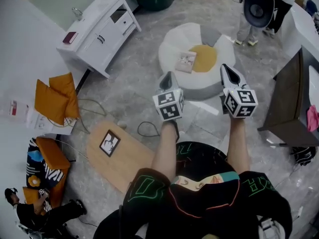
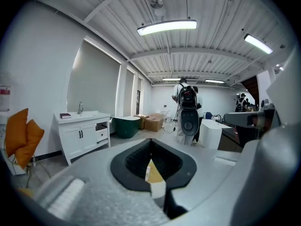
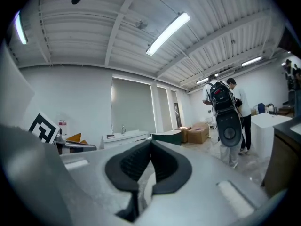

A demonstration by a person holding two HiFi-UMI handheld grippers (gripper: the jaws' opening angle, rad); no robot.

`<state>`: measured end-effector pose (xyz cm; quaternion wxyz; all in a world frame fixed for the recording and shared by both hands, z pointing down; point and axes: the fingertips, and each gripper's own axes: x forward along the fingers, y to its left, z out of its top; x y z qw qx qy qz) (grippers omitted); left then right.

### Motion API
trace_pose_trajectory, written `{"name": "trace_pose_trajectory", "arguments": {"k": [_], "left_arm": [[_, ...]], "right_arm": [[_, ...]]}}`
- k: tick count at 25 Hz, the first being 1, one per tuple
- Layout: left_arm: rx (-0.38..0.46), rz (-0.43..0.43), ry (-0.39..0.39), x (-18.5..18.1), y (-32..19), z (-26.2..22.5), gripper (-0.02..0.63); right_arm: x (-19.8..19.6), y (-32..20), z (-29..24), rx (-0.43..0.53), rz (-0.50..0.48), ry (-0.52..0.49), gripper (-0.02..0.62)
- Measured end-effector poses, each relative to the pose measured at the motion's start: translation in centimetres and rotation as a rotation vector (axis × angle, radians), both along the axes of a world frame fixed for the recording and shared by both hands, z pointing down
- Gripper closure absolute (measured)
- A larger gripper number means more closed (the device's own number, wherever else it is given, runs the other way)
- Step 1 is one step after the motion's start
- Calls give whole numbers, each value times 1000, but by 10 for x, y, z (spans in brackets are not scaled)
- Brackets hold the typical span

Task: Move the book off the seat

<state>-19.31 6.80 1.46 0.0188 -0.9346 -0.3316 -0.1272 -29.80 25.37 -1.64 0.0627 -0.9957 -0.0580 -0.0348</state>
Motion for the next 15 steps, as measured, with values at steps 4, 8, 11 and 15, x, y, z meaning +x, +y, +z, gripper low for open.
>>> {"name": "trace_pose_trajectory", "arguments": {"k": [4,8,11,15], "left_arm": [[20,-19,0,11,-2,7,595],[-9,-68,11,36,0,9,595],[-20,-72,4,60,14,17,595],[-30,-47,-15,96,39,28,595]], "right_arm": [[11,-1,9,34,-25,-11,592],[26,10,19,35,-16,-27,592],[43,27,29,25,9,-51,592],[72,52,36,24,52,-78,592]]}}
